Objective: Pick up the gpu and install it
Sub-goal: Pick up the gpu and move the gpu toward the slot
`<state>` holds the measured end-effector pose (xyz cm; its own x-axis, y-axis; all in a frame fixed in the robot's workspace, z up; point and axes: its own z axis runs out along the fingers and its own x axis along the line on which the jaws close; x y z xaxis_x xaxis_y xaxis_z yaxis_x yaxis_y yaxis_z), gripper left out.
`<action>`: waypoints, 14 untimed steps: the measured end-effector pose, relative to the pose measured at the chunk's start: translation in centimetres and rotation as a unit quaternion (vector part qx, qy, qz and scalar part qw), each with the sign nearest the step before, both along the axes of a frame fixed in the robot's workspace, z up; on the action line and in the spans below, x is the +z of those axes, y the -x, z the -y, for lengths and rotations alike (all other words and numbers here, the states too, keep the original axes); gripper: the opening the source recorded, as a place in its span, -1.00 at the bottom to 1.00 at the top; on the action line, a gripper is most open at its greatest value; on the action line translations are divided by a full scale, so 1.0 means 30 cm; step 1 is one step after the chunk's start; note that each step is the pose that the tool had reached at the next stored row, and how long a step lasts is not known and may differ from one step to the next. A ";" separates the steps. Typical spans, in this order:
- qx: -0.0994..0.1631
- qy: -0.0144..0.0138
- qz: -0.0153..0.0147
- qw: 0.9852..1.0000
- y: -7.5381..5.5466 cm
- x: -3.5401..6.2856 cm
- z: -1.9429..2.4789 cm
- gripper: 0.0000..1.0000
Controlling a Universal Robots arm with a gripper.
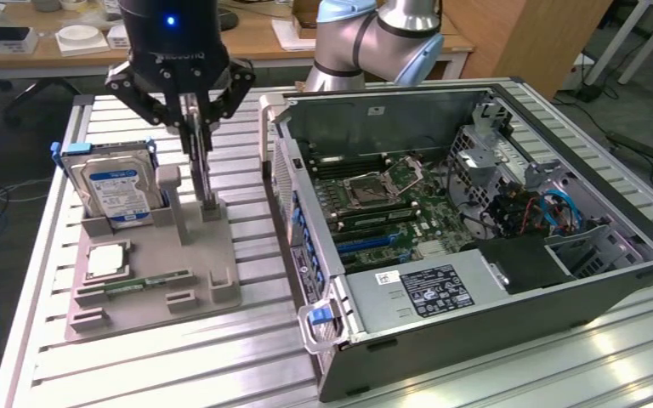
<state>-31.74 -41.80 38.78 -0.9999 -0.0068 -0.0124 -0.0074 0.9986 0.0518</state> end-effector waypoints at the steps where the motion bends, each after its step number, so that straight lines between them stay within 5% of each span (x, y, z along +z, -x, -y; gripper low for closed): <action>1: 0.000 0.000 0.000 1.000 0.000 0.009 0.000 -0.47; 12: 0.000 -0.002 0.000 1.000 0.000 0.098 0.000 -0.47; 13: 0.000 -0.001 0.000 1.000 0.000 0.098 0.000 -0.47; 14: 0.000 0.004 0.000 1.000 0.000 0.098 0.000 -0.47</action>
